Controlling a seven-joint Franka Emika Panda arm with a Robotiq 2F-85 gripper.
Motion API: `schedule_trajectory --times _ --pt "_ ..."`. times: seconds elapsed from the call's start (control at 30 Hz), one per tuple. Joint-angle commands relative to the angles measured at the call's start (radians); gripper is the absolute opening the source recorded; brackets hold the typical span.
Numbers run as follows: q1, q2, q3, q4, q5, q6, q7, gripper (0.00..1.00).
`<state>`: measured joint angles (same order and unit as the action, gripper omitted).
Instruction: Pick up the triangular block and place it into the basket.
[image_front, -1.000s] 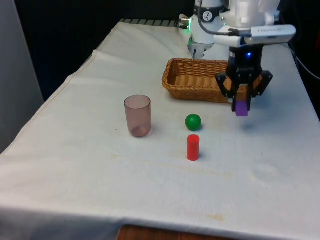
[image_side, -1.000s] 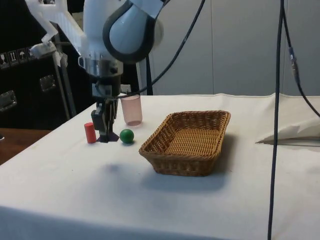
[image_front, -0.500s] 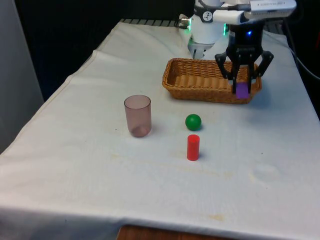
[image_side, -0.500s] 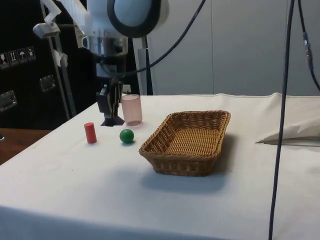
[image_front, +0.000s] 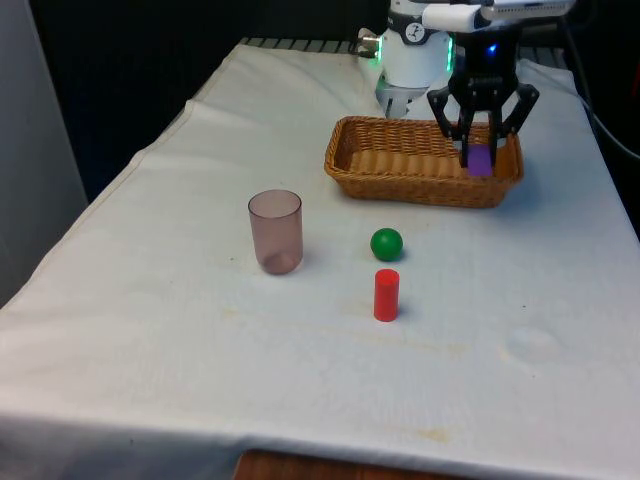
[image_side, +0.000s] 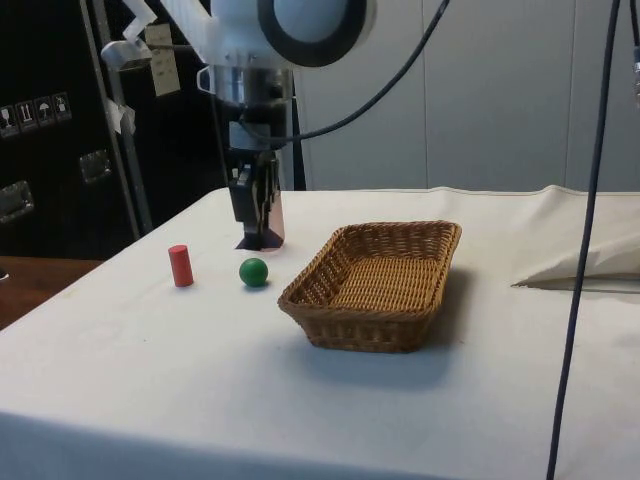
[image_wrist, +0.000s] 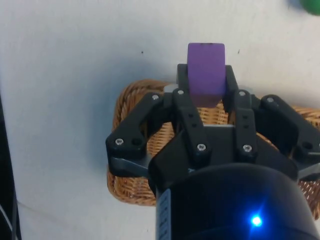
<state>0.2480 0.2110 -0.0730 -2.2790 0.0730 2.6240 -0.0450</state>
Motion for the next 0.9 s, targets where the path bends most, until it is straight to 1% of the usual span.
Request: schedule_trajectory --times 0.0,0.03,0.07,0.1,0.17,0.2,0.27,0.3,0.33,0.4,0.53,0.57,0.6,0.8,0.83,0.87 --pt "0.002 -0.011 -0.002 -0.016 -0.005 0.014 0.005 0.34" --pt "0.000 -0.007 0.000 -0.011 0.000 0.004 0.000 0.34" --pt "0.002 -0.018 -0.002 -0.027 -0.005 0.019 0.004 0.34" --pt "0.001 -0.032 -0.002 -0.048 -0.005 0.026 0.002 0.34" --pt "0.001 -0.038 -0.002 -0.057 -0.005 0.029 0.001 0.34" --pt "0.000 -0.052 -0.003 -0.079 -0.004 0.038 -0.001 0.34" --pt "0.000 -0.066 -0.004 -0.099 -0.004 0.046 -0.004 0.34" --pt "0.000 -0.055 -0.002 -0.083 0.000 0.031 -0.005 0.34" --pt "-0.001 -0.073 -0.004 -0.110 -0.004 0.050 -0.005 0.34" --pt "-0.002 -0.094 -0.006 -0.141 -0.004 0.064 -0.009 0.34" --pt "-0.004 -0.121 -0.008 -0.181 -0.004 0.080 -0.014 0.34" --pt "-0.003 -0.113 -0.007 -0.169 0.000 0.066 -0.013 0.34" --pt "-0.004 -0.133 -0.010 -0.201 -0.003 0.089 -0.016 0.34" --pt "-0.005 -0.160 -0.016 -0.260 -0.002 0.123 -0.025 0.34" --pt "-0.003 -0.154 -0.015 -0.249 0.000 0.108 -0.023 0.34" --pt "-0.005 -0.164 -0.017 -0.270 -0.001 0.129 -0.026 0.34"
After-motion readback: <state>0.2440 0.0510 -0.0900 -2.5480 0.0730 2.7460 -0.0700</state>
